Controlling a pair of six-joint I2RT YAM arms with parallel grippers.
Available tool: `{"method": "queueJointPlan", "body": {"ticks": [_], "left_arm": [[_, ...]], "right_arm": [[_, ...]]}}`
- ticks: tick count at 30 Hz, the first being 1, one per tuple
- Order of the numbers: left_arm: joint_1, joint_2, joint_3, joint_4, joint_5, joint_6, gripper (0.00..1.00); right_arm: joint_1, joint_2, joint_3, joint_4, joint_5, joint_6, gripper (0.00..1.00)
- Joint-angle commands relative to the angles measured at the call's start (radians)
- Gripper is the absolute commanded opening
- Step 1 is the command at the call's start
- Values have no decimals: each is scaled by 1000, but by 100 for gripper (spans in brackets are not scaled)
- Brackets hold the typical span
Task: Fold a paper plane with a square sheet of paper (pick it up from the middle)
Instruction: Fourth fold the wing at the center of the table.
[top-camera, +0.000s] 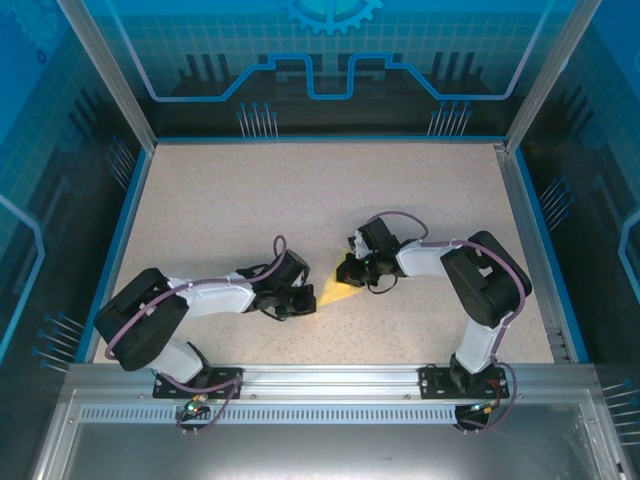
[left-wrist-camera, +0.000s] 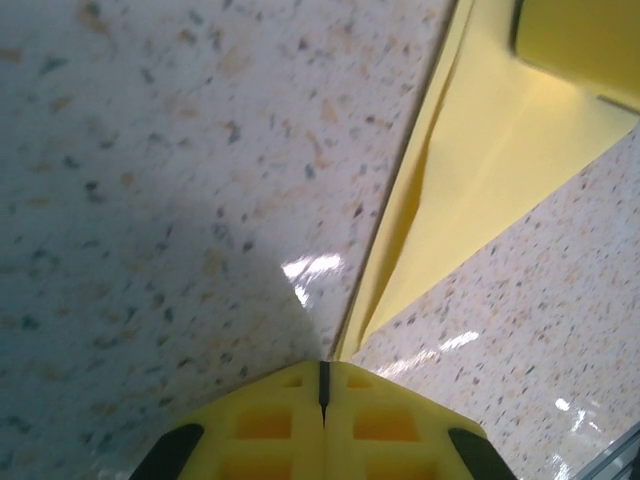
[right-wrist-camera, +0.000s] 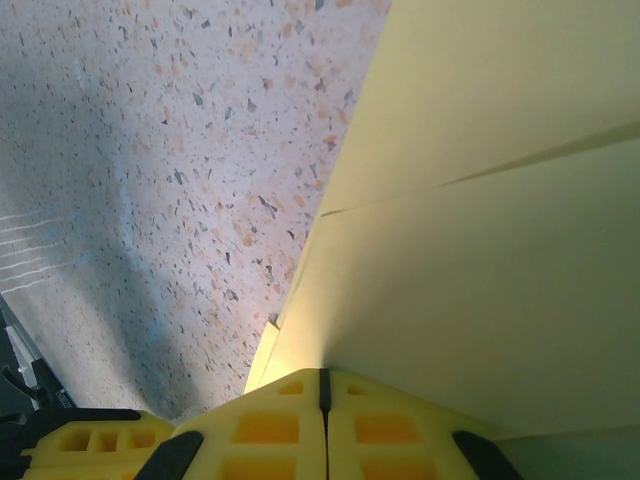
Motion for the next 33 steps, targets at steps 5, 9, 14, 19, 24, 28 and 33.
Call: {"method": "queueJointPlan", "body": {"ticks": [5, 9, 14, 19, 24, 28, 33], "left_arm": [[11, -115, 45, -113, -27, 21, 2], [34, -153, 79, -113, -59, 24, 19], [65, -131, 90, -55, -55, 19, 36], [75, -66, 116, 9, -60, 4, 44], [88, -15, 134, 30, -87, -23, 51], [109, -14, 122, 30, -106, -49, 59], [130, -23, 115, 15, -106, -53, 65]], "right_arm": [[-5, -76, 21, -17, 26, -1, 18], [-4, -210, 14, -48, 101, -1, 30], [-17, -322, -46, -140, 264, 84, 45], [-26, -369, -107, -128, 309, 184, 54], [-26, -312, -97, -88, 296, 235, 52], [-26, -243, -76, -32, 265, 257, 48], [-26, -180, -22, -62, 274, 254, 46]]}}
